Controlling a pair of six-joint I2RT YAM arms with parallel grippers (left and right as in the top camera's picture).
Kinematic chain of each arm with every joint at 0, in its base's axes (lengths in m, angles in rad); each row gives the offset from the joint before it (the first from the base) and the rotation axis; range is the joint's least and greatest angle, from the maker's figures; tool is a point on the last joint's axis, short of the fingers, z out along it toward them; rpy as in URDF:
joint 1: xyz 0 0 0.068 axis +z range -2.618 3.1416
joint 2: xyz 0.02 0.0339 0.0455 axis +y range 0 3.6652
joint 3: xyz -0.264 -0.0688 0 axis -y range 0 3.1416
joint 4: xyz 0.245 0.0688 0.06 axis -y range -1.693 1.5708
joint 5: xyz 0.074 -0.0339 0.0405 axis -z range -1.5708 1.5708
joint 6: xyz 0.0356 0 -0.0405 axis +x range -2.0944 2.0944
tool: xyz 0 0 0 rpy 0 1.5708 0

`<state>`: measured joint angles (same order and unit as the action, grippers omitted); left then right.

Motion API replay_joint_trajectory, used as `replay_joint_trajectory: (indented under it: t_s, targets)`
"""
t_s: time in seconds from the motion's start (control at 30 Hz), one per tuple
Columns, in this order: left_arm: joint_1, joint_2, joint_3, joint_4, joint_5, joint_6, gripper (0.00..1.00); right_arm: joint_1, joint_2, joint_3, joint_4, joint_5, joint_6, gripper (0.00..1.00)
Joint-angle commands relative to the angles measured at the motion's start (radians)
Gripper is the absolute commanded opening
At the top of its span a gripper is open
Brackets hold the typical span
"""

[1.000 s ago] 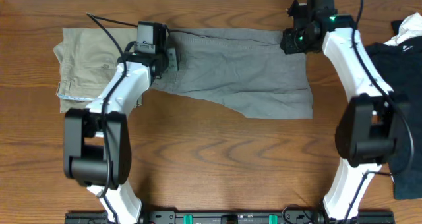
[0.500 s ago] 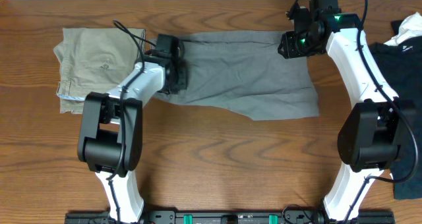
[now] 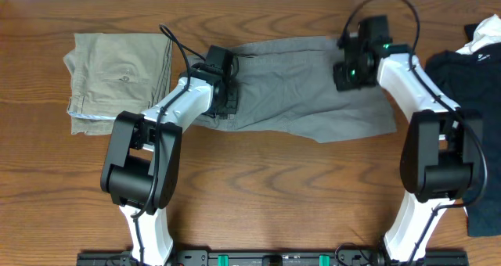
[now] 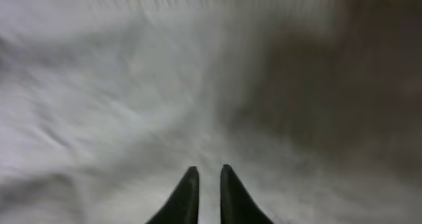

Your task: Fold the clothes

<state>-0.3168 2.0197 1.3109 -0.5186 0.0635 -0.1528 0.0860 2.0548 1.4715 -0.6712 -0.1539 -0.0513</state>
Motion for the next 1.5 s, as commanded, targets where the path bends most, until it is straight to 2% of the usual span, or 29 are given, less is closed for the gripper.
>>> replay_joint_trajectory:
  t_s: [0.0, 0.17, 0.33, 0.57, 0.77, 1.1, 1.17, 1.3, 1.47]
  targets:
    - [-0.003, 0.007, -0.017, -0.046, 0.013, -0.001, 0.06, -0.043, 0.008, -0.063, 0.002, 0.081, 0.038, 0.02]
    - [-0.003, 0.007, -0.017, -0.098, 0.013, -0.002, 0.06, -0.092, 0.008, -0.152, -0.003, 0.086, 0.1, 0.01]
    - [-0.003, 0.006, -0.017, -0.178, 0.009, -0.002, 0.06, -0.118, 0.005, -0.166, -0.103, 0.087, 0.099, 0.01]
    - [-0.003, -0.018, -0.016, -0.262, -0.142, -0.005, 0.06, -0.117, -0.016, -0.165, -0.195, 0.091, 0.124, 0.01]
    - [-0.009, -0.072, -0.016, -0.244, -0.162, -0.004, 0.06, -0.117, -0.072, -0.165, -0.285, 0.137, 0.248, 0.01]
    - [-0.01, -0.297, 0.014, -0.093, -0.161, -0.048, 0.07, -0.069, -0.394, -0.139, -0.254, 0.108, 0.225, 0.01]
    - [-0.01, -0.337, 0.014, -0.076, -0.161, -0.048, 0.11, -0.059, -0.441, -0.14, -0.235, 0.107, 0.226, 0.01]
    - [-0.009, -0.342, 0.014, -0.077, -0.137, -0.047, 0.12, -0.048, -0.457, -0.14, -0.192, 0.067, 0.212, 0.01]
    - [-0.009, -0.264, 0.014, -0.031, -0.043, -0.016, 0.11, -0.026, -0.388, -0.14, -0.087, 0.015, 0.158, 0.01]
